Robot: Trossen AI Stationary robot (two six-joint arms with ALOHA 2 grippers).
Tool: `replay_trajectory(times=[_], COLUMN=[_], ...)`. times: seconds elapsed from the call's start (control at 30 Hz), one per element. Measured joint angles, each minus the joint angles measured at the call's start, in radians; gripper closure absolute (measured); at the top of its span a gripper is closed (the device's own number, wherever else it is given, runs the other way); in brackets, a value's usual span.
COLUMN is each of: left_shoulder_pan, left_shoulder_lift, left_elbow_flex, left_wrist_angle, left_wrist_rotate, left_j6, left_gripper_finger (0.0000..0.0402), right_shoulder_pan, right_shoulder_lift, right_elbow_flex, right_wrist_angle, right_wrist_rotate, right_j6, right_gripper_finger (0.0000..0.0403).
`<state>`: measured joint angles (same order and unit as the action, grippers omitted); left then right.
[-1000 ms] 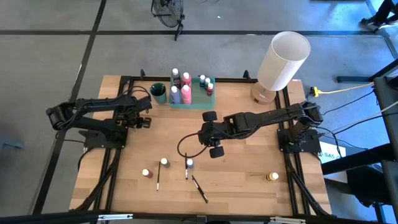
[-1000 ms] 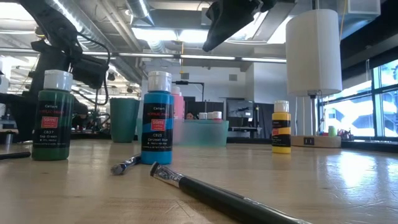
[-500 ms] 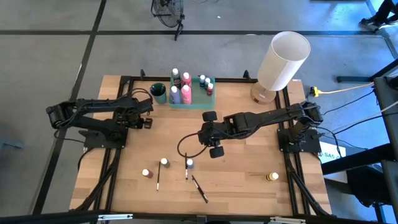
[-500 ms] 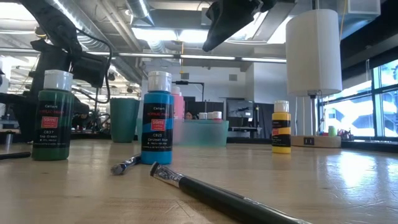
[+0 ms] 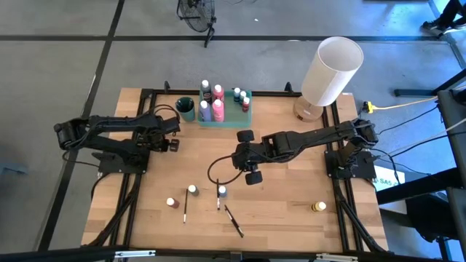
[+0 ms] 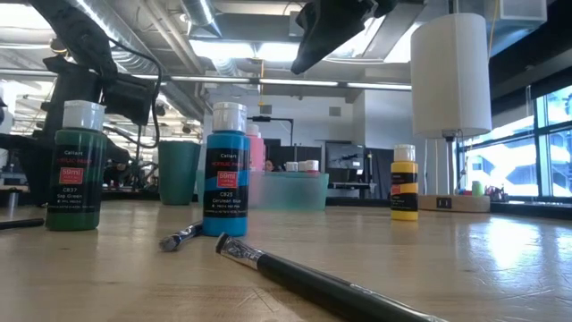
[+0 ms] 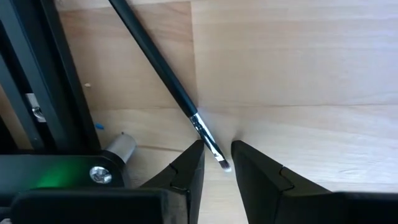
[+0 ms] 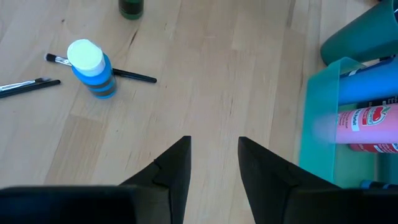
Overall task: Pick & Place Paint Supplies
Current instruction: Put the silver paintbrush into the green cup
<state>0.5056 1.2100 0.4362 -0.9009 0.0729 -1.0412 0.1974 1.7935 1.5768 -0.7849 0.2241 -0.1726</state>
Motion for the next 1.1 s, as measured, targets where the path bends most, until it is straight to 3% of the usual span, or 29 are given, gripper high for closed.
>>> replay_trajectory(times=[0.3, 1.1], left_shoulder_pan=[0.000, -0.001], left_shoulder_lift=[0.001, 0.001], left_elbow_flex=[0.000, 0.002], left_wrist_angle=[0.000, 0.010], left_wrist_rotate=[0.000, -0.020], left_j6=[0.018, 0.076], left_gripper_finger=[0.0318, 0.0390], right_shoulder_pan=[0.000, 0.000], right_shoulder_lift=[0.000, 0.000], right_elbow_flex=[0.000, 0.000], right_wrist_angle=[0.006, 0.003], right_wrist_rotate=[0.000, 0.000], right_j6=[0.000, 0.000], right_gripper_finger=[0.0268, 0.0268])
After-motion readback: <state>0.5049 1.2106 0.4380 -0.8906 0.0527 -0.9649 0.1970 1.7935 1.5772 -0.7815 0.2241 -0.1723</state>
